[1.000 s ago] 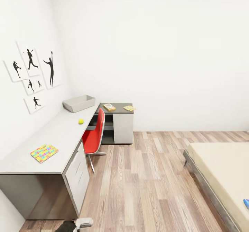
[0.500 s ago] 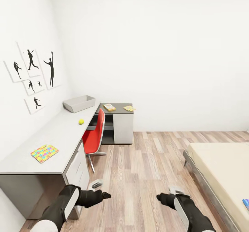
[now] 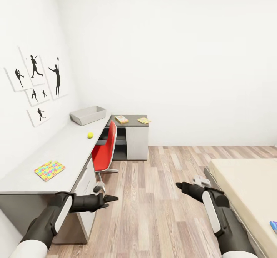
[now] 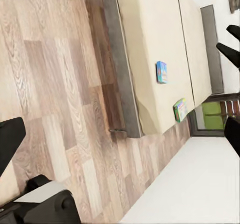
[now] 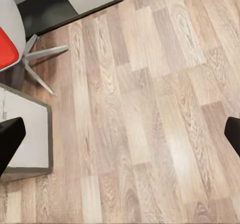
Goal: Put all the toys in the child's room - the three board games (two on the bed and one on the table), the two jigsaw puzzles on the table, and the tennis ball on the table - inside the toy box on the table in the child's room.
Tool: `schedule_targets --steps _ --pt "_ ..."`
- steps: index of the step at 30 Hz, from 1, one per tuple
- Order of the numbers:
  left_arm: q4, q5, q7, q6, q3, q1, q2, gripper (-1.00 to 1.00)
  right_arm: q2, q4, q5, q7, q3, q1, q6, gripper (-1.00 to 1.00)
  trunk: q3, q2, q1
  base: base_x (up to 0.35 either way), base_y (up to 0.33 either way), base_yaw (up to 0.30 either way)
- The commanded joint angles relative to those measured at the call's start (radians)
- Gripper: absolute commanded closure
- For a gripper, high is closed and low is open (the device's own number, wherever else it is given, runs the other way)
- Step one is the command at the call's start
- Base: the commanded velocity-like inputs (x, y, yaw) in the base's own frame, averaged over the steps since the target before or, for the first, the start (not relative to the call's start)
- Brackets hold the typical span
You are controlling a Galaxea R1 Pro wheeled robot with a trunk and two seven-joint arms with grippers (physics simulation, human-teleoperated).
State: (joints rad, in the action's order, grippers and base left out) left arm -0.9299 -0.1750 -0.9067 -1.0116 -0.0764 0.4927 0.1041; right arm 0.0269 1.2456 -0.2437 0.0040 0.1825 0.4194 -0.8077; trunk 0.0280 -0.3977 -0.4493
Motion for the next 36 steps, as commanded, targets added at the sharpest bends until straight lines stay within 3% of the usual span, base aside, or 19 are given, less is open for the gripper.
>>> schedule_targets --steps 1,5,13,18,22,26,29,36 --pt "-0.018 0.002 -0.023 -0.010 -0.001 0.001 0.005 -1.00 0.003 0.015 -0.016 -0.001 0.002 0.001 -0.009 -1.00 0.002 -0.002 -0.001 0.000 0.000 0.000" --pt "-0.104 0.005 -0.051 -0.022 0.000 -0.001 0.013 -1.00 0.002 0.047 -0.036 -0.001 0.006 0.001 -0.016 -1.00 0.002 -0.002 -0.001 0.000 0.000 0.000" --pt "-0.183 0.009 -0.040 -0.016 0.002 -0.004 0.020 -1.00 0.002 0.101 -0.040 -0.002 0.004 0.002 -0.017 -1.00 0.002 -0.002 -0.001 0.000 0.000 0.000" --pt "-0.195 0.009 -0.034 -0.010 0.002 -0.005 0.020 -1.00 0.008 0.104 -0.043 -0.001 -0.002 0.002 -0.013 -1.00 0.002 -0.002 -0.001 0.000 0.000 0.000" --pt "-0.197 0.010 -0.033 -0.008 0.005 -0.006 0.020 -1.00 0.042 0.095 -0.039 -0.005 -0.010 0.002 -0.006 -1.00 0.002 -0.002 -0.001 0.000 0.000 0.000" --pt "-0.195 0.009 -0.038 -0.007 0.002 -0.007 0.022 -1.00 0.056 0.091 -0.045 0.002 -0.011 0.002 0.016 -1.00 0.002 -0.002 -0.001 0.000 0.000 0.000" --pt "-0.195 0.009 -0.040 -0.007 0.000 -0.009 0.023 -1.00 0.055 0.091 -0.043 0.001 -0.016 0.002 0.082 -1.00 0.002 -0.002 -0.001 0.000 0.000 0.000" --pt "-0.194 0.009 -0.039 -0.007 -0.004 -0.009 0.029 -1.00 0.058 0.092 -0.041 -0.001 -0.018 0.002 0.098 -1.00 0.002 -0.002 -0.001 0.068 -0.017 0.000"
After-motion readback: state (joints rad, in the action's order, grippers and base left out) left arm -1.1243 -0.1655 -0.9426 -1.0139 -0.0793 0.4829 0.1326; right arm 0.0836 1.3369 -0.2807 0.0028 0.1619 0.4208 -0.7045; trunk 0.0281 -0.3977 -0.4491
